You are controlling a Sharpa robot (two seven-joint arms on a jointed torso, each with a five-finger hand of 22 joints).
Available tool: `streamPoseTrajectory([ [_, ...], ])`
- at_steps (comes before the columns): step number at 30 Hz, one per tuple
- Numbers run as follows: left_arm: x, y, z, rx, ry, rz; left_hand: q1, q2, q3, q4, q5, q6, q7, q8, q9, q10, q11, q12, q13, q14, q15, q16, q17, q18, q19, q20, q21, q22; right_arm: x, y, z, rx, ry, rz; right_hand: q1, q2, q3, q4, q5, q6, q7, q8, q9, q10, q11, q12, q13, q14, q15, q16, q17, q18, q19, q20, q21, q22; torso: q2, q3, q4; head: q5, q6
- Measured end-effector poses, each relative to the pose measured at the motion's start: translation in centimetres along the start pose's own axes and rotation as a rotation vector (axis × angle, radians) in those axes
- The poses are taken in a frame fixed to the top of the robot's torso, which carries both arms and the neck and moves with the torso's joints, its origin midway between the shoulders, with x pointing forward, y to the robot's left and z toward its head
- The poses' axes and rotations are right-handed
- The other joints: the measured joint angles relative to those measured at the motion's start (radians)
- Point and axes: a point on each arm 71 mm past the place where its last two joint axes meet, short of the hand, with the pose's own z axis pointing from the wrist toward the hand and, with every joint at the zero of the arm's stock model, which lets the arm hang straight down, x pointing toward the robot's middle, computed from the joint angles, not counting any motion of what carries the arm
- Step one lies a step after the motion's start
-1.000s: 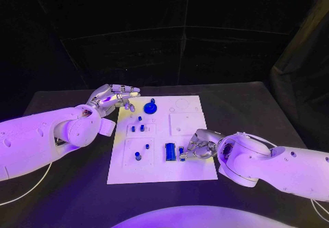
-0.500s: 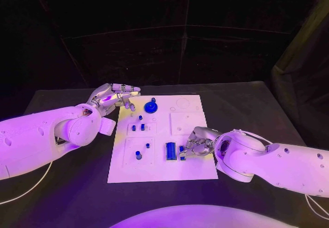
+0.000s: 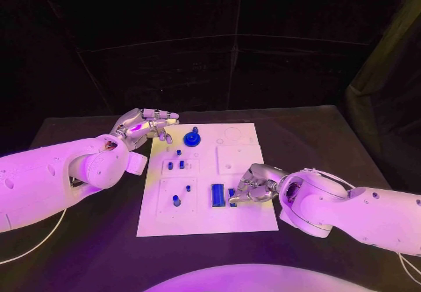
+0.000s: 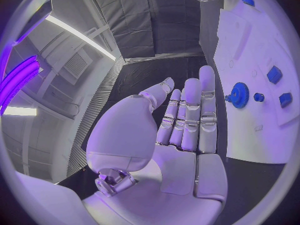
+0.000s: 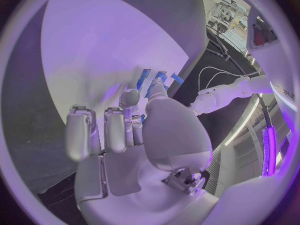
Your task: Assemble the parts on the task board
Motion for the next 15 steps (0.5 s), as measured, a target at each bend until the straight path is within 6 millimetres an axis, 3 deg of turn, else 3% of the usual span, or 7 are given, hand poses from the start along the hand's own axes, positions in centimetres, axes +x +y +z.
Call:
streamPoseTrajectory([
  [3, 0.0, 0.0, 0.1, -0.001, -0.001, 0.001, 0.000, 0.000, 0.000, 0.000, 0.000, 0.000, 0.000, 0.000, 0.000, 0.000, 0.000, 0.004, 0.000, -0.001, 0.001, 0.000, -0.001, 0.000, 0.000, 0.000, 0.000, -0.001, -0.6, -0.7, -0.4, -0.029, -0.002, 0.056, 0.003, 0.001, -0.003, -0.001, 0.000, -0.043, 0.017, -0.024, -0.014, -0.071, 0.016, -0.149, -0.101, -0.007, 0.020, -0.111, -0.126, 0.038, -0.087, 0.010, -0.094, -0.038, -0.003, -0.0010, 0.0001, -0.002, 0.008],
  [6, -0.1, 0.1, 0.2, 0.000, -0.004, 0.001, 0.000, 0.000, -0.009, 0.005, 0.000, 0.000, 0.000, 0.001, 0.000, 0.000, 0.000, 0.012, 0.000, -0.016, 0.003, -0.001, -0.009, 0.000, -0.007, 0.004, -0.012, -0.007, -1.9, -1.4, 0.0, -0.071, -0.013, 0.148, 0.079, 0.027, 0.003, -0.028, 0.025, -0.095, 0.048, -0.050, -0.038, -0.174, 0.049, -0.281, -0.202, -0.127, 0.049, -0.484, -0.489, 0.114, -0.341, 0.034, -0.411, -0.355, -0.008, -0.0035, 0.0007, -0.006, 0.021],
  [7, -0.1, 0.1, 0.3, 0.000, -0.007, 0.000, -0.005, -0.003, -0.016, 0.007, 0.000, 0.000, 0.000, 0.005, 0.000, 0.000, 0.000, 0.015, 0.000, -0.028, 0.003, -0.011, -0.016, 0.000, -0.016, 0.004, -0.020, -0.012, -2.5, -1.6, 0.3, -0.085, -0.020, 0.182, 0.113, 0.038, 0.010, -0.043, 0.035, -0.107, 0.059, -0.056, -0.045, -0.212, 0.061, -0.326, -0.238, -0.169, 0.059, -0.582, -0.565, 0.127, -0.404, 0.043, -0.504, -0.439, -0.011, -0.0044, 0.0009, -0.006, 0.027],
  [9, -0.3, 0.3, 0.5, 0.000, -0.015, -0.003, -0.019, -0.003, -0.025, 0.014, 0.000, -0.002, -0.002, 0.009, 0.000, 0.035, -0.004, 0.028, 0.000, -0.055, 0.001, -0.047, -0.038, 0.000, -0.041, 0.004, -0.044, -0.027, -3.8, -2.1, 1.0, -0.120, -0.038, 0.275, 0.188, 0.058, 0.023, -0.079, 0.043, -0.124, 0.090, -0.075, -0.068, -0.290, 0.097, -0.436, -0.341, -0.269, 0.096, -0.766, -0.674, 0.133, -0.491, 0.073, -0.660, -0.552, -0.017, -0.0064, 0.0009, -0.007, 0.039],
  [10, -0.4, 0.4, 0.6, 0.000, -0.019, -0.005, -0.024, -0.002, -0.028, 0.017, 0.000, -0.004, -0.004, 0.011, 0.000, 0.060, -0.008, 0.032, -0.001, -0.069, 0.000, -0.071, -0.051, 0.000, -0.053, 0.004, -0.057, -0.035, -4.4, -2.3, 1.4, -0.134, -0.046, 0.318, 0.212, 0.064, 0.026, -0.091, 0.038, -0.128, 0.096, -0.084, -0.079, -0.304, 0.108, -0.469, -0.381, -0.307, 0.113, -0.831, -0.712, 0.133, -0.518, 0.085, -0.715, -0.590, -0.021, -0.0076, 0.0009, -0.008, 0.046],
  [12, -0.7, 0.6, 0.9, 0.001, -0.029, -0.010, -0.024, -0.002, -0.030, 0.020, 0.000, -0.009, -0.009, 0.011, -0.002, 0.109, -0.015, 0.012, -0.008, -0.108, 0.001, -0.176, -0.105, 0.000, -0.101, 0.007, -0.110, -0.071, -5.4, -2.9, 2.3, -0.163, -0.068, 0.419, 0.254, 0.077, 0.024, -0.125, 0.011, -0.133, 0.104, -0.115, -0.121, -0.312, 0.131, -0.546, -0.507, -0.389, 0.150, -1.012, -0.830, 0.133, -0.578, 0.126, -0.880, -0.706, -0.031, -0.0100, 0.0012, -0.010, 0.062],
  [15, -1.1, 0.9, 1.3, 0.007, -0.047, -0.021, -0.038, -0.006, -0.032, 0.036, 0.000, -0.005, -0.013, 0.005, -0.002, 0.123, -0.005, -0.069, -0.010, -0.157, 0.026, -0.351, -0.186, 0.000, -0.176, 0.030, -0.200, -0.135, -6.7, -3.5, 3.8, -0.198, -0.107, 0.539, 0.269, 0.092, 0.015, -0.165, 0.004, -0.131, 0.103, -0.128, -0.180, -0.299, 0.144, -0.602, -0.652, -0.415, 0.174, -1.158, -0.953, 0.133, -0.568, 0.167, -1.017, -0.815, -0.047, -0.0138, 0.0010, -0.011, 0.093],
])
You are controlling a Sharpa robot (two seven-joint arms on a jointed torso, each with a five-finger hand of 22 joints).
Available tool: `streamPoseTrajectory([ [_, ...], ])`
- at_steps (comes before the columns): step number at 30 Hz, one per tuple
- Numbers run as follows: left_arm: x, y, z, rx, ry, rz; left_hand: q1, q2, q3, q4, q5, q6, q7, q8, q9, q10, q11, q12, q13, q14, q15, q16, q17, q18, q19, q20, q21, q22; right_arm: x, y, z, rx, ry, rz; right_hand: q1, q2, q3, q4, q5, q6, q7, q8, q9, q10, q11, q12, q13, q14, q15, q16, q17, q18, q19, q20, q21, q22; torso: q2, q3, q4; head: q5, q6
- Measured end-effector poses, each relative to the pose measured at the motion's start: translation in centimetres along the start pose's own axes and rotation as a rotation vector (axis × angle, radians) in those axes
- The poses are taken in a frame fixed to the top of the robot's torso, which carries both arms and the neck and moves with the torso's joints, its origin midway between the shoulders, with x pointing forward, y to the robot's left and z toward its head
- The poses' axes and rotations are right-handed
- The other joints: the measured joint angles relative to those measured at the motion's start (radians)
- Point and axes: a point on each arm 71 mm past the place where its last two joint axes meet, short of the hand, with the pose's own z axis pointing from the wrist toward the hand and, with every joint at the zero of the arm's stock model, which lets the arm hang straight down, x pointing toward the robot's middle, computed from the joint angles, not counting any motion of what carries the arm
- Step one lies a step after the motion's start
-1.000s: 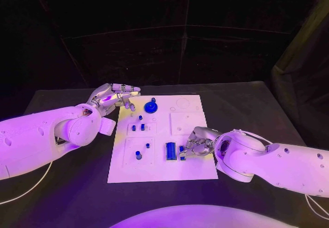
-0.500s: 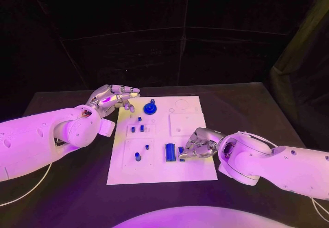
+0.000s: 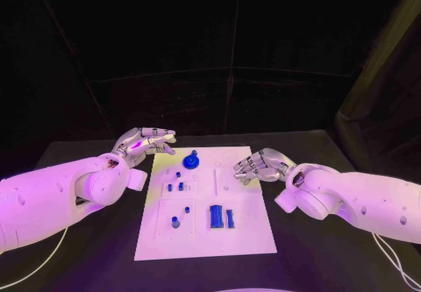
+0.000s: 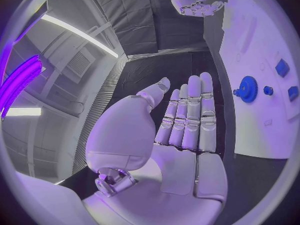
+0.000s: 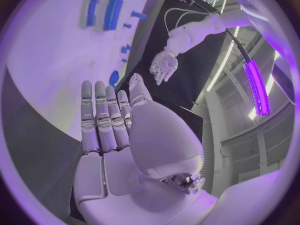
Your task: Assemble the parts on the task board
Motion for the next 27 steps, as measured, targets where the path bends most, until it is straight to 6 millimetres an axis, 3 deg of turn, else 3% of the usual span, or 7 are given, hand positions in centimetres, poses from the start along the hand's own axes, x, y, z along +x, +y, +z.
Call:
streamPoseTrajectory([
  [6, -0.8, 0.8, 1.1, 0.014, -0.050, -0.042, -0.007, -0.007, -0.036, 0.016, 0.007, -0.014, -0.014, -0.041, -0.001, -0.024, 0.050, -0.134, 0.000, -0.107, 0.080, -0.275, -0.125, 0.000, -0.202, 0.068, -0.196, -0.142, -2.6, -0.3, 3.4, -0.074, -0.099, 0.189, -0.020, 0.019, -0.014, -0.044, 0.000, -0.017, -0.001, 0.000, -0.078, -0.008, 0.024, -0.050, -0.139, -0.005, 0.031, -0.113, -0.126, 0.000, 0.006, 0.026, -0.132, -0.105, -0.030, -0.0054, -0.0049, 0.002, 0.049],
  [11, -1.6, 1.2, 2.0, 0.034, -0.101, -0.056, 0.006, 0.006, -0.080, 0.018, 0.007, -0.014, -0.014, -0.082, -0.001, -0.015, 0.059, -0.225, 0.001, -0.097, 0.083, -0.411, -0.193, 0.000, -0.257, 0.113, -0.269, -0.227, -3.7, -0.7, 5.4, -0.100, -0.158, 0.307, -0.063, 0.028, -0.015, -0.093, 0.006, -0.032, 0.015, 0.000, -0.139, -0.024, 0.033, -0.052, -0.229, -0.003, 0.043, -0.134, -0.217, 0.000, 0.026, 0.046, -0.237, -0.200, -0.046, -0.0054, -0.0053, 0.006, 0.073],
  [13, -1.9, 1.3, 2.3, 0.040, -0.120, -0.056, 0.012, 0.012, -0.093, 0.020, 0.007, -0.009, -0.019, -0.094, -0.001, -0.004, 0.061, -0.249, 0.001, -0.081, 0.089, -0.441, -0.207, 0.000, -0.259, 0.114, -0.272, -0.248, -3.8, -0.8, 5.8, -0.107, -0.168, 0.334, -0.070, 0.035, -0.012, -0.106, 0.006, -0.032, 0.015, 0.000, -0.155, -0.024, 0.033, -0.052, -0.250, 0.007, 0.048, -0.134, -0.240, 0.000, 0.046, 0.044, -0.259, -0.224, -0.052, -0.0050, -0.0053, 0.008, 0.080],
  [18, -1.9, 1.6, 2.8, 0.054, -0.150, -0.057, 0.017, 0.017, -0.102, 0.018, 0.007, -0.007, -0.018, -0.102, -0.001, 0.008, 0.064, -0.272, 0.001, -0.063, 0.096, -0.470, -0.221, 0.000, -0.255, 0.118, -0.272, -0.269, -4.1, -1.0, 6.5, -0.129, -0.181, 0.374, -0.082, 0.047, -0.008, -0.135, 0.006, -0.010, 0.018, 0.000, -0.178, 0.002, 0.017, -0.052, -0.267, 0.096, 0.023, -0.133, -0.263, 0.000, 0.128, 0.022, -0.264, -0.252, -0.058, -0.0014, -0.0010, 0.013, 0.095],
  [21, -1.9, 1.7, 2.8, 0.051, -0.151, -0.058, -0.085, 0.035, -0.130, 0.038, -0.009, -0.083, -0.030, -0.127, -0.020, -0.073, 0.049, -0.286, -0.016, -0.136, 0.082, -0.492, -0.251, 0.000, -0.315, 0.095, -0.292, -0.295, -4.0, -1.0, 6.5, -0.128, -0.179, 0.376, -0.211, 0.040, 0.006, -0.124, -0.002, -0.085, 0.002, -0.019, -0.197, -0.079, 0.003, -0.070, -0.285, 0.010, 0.010, -0.147, -0.284, 0.000, 0.054, 0.000, -0.278, -0.275, -0.058, -0.0010, -0.0004, 0.013, 0.095],
  [24, -1.7, 1.9, 2.6, 0.047, -0.151, -0.065, -0.226, 0.045, -0.162, 0.058, -0.024, -0.190, -0.047, -0.149, -0.039, -0.185, 0.029, -0.300, -0.034, -0.241, 0.065, -0.514, -0.279, -0.015, -0.399, 0.064, -0.311, -0.326, -3.8, -1.0, 6.3, -0.125, -0.178, 0.377, -0.372, 0.008, 0.030, -0.109, -0.036, -0.191, -0.019, -0.038, -0.230, -0.199, -0.015, -0.090, -0.304, -0.122, -0.004, -0.169, -0.305, -0.011, -0.060, -0.026, -0.294, -0.302, -0.060, 0.0009, -0.0001, 0.020, 0.094],
  [27, -0.9, 2.1, 2.3, 0.043, -0.147, -0.079, -0.342, 0.050, -0.190, 0.067, -0.032, -0.280, -0.061, -0.160, -0.050, -0.279, 0.012, -0.327, -0.045, -0.328, 0.050, -0.533, -0.295, -0.023, -0.470, 0.037, -0.322, -0.352, -3.3, -0.8, 6.1, -0.127, -0.176, 0.386, -0.503, -0.017, 0.049, -0.100, -0.060, -0.277, -0.037, -0.046, -0.249, -0.296, -0.029, -0.100, -0.314, -0.228, -0.035, -0.180, -0.317, -0.025, -0.151, -0.047, -0.308, -0.324, -0.066, 0.0072, 0.0023, 0.036, 0.092],
])
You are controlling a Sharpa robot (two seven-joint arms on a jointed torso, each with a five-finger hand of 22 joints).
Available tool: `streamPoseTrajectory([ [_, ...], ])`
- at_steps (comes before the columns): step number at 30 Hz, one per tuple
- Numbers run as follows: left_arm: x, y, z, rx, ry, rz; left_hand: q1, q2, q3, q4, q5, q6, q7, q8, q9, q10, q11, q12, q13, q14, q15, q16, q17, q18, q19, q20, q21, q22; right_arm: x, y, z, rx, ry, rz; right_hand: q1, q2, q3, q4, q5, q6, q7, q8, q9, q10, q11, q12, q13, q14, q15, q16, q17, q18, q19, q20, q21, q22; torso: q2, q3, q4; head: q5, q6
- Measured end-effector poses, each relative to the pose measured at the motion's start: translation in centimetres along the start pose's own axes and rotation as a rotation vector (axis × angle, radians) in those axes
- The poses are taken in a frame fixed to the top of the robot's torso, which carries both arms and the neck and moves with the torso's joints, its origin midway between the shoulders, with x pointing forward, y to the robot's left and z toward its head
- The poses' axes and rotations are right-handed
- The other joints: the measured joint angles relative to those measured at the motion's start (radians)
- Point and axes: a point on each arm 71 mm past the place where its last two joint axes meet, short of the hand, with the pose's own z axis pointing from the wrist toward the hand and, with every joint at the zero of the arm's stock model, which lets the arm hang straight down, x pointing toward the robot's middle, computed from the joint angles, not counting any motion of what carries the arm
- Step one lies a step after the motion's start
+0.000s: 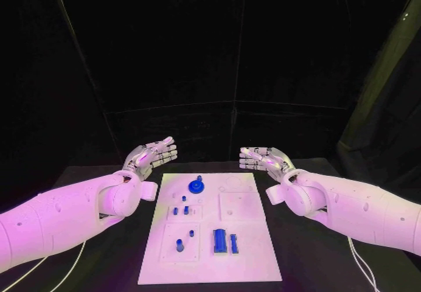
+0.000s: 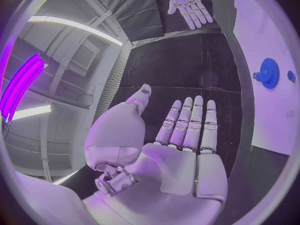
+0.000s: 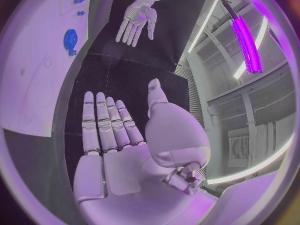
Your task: Assemble the parts on the task board
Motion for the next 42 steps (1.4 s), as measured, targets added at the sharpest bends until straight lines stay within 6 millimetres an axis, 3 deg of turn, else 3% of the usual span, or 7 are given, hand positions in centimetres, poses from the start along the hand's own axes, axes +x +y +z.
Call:
streamPoseTrajectory([
  [7, 2.0, 0.6, -1.6, -0.007, -0.018, -0.022, -0.210, 0.006, -0.048, 0.012, -0.007, -0.161, -0.052, -0.009, -0.012, -0.168, -0.030, -0.047, -0.011, -0.157, -0.047, -0.034, -0.017, -0.030, -0.128, -0.047, -0.011, -0.047, 2.4, 0.7, -1.1, -0.017, -0.016, 0.035, -0.239, -0.027, 0.035, 0.008, -0.022, -0.157, -0.033, -0.012, -0.021, -0.178, -0.047, -0.008, -0.011, -0.194, -0.042, -0.011, -0.012, -0.031, -0.167, -0.038, -0.055, -0.040, -0.020, 0.0187, 0.0081, 0.037, -0.004],
  [11, 3.6, 1.0, -3.1, -0.012, -0.048, -0.021, -0.317, 0.007, -0.072, 0.015, -0.007, -0.244, -0.079, -0.012, -0.014, -0.254, -0.072, -0.058, -0.013, -0.237, -0.079, -0.061, -0.021, -0.045, -0.193, -0.071, -0.012, -0.071, 4.0, 1.3, -2.2, -0.028, -0.055, 0.060, -0.362, -0.033, 0.052, 0.010, -0.027, -0.238, -0.062, -0.012, -0.026, -0.269, -0.079, -0.012, -0.013, -0.294, -0.052, -0.012, -0.015, -0.041, -0.252, -0.059, -0.078, -0.060, -0.026, 0.0239, 0.0100, 0.042, -0.005],
  [13, 4.2, 1.1, -3.8, -0.013, -0.066, -0.013, -0.360, 0.008, -0.082, 0.016, -0.007, -0.277, -0.086, -0.012, -0.015, -0.289, -0.087, -0.062, -0.014, -0.270, -0.087, -0.081, -0.022, -0.046, -0.219, -0.081, -0.012, -0.080, 4.5, 1.5, -2.7, -0.031, -0.080, 0.067, -0.412, -0.035, 0.068, 0.010, -0.032, -0.270, -0.083, -0.012, -0.027, -0.306, -0.088, -0.012, -0.014, -0.335, -0.055, -0.012, -0.016, -0.047, -0.288, -0.066, -0.083, -0.068, -0.027, 0.0250, 0.0105, 0.043, -0.005],
  [17, 4.9, 1.0, -4.8, -0.006, -0.112, 0.012, -0.438, 0.008, -0.098, 0.016, -0.007, -0.337, -0.096, -0.012, -0.015, -0.352, -0.106, -0.063, -0.014, -0.327, -0.098, -0.109, -0.023, -0.093, -0.267, -0.098, -0.014, -0.098, 5.0, 1.8, -3.4, -0.032, -0.140, 0.076, -0.502, -0.038, 0.106, 0.011, -0.033, -0.330, -0.109, -0.012, -0.029, -0.373, -0.099, -0.012, -0.015, -0.408, -0.059, -0.015, -0.016, -0.047, -0.350, -0.107, -0.089, -0.102, -0.028, 0.0262, 0.0107, 0.043, -0.005],
  [20, 5.2, 0.9, -5.3, 0.001, -0.145, 0.035, -0.489, 0.009, -0.116, 0.017, -0.011, -0.376, -0.100, -0.016, -0.015, -0.392, -0.114, -0.066, -0.015, -0.365, -0.103, -0.122, -0.024, -0.109, -0.298, -0.125, -0.016, -0.124, 5.2, 2.0, -3.8, -0.033, -0.180, 0.076, -0.561, -0.038, 0.125, 0.011, -0.033, -0.368, -0.121, -0.015, -0.029, -0.417, -0.104, -0.012, -0.015, -0.456, -0.061, -0.015, -0.017, -0.086, -0.391, -0.129, -0.095, -0.127, -0.028, 0.0267, 0.0110, 0.043, -0.005],
  [24, 5.2, 0.8, -5.7, 0.009, -0.178, 0.063, -0.554, 0.009, -0.158, 0.017, -0.011, -0.427, -0.104, -0.016, -0.016, -0.445, -0.121, -0.066, -0.015, -0.414, -0.107, -0.130, -0.024, -0.125, -0.337, -0.164, -0.016, -0.161, 5.1, 2.1, -4.0, -0.033, -0.220, 0.073, -0.635, -0.039, 0.134, 0.010, -0.033, -0.417, -0.130, -0.015, -0.029, -0.471, -0.107, -0.012, -0.015, -0.516, -0.062, -0.015, -0.018, -0.109, -0.443, -0.147, -0.095, -0.148, -0.028, 0.0267, 0.0112, 0.043, -0.004],
  [42, 5.0, 0.6, -5.8, 0.024, -0.222, 0.105, -0.726, 0.008, -0.196, 0.017, -0.011, -0.559, -0.105, -0.016, -0.016, -0.579, -0.127, -0.066, -0.015, -0.541, -0.108, -0.135, -0.025, -0.132, -0.437, -0.196, -0.016, -0.194, 4.7, 2.0, -4.1, -0.030, -0.273, 0.069, -0.832, -0.040, 0.146, 0.012, -0.033, -0.544, -0.140, -0.015, -0.030, -0.617, -0.111, -0.015, -0.016, -0.678, -0.063, -0.015, -0.017, -0.132, -0.580, -0.163, -0.099, -0.167, -0.029, 0.0270, 0.0113, 0.043, -0.004],
])
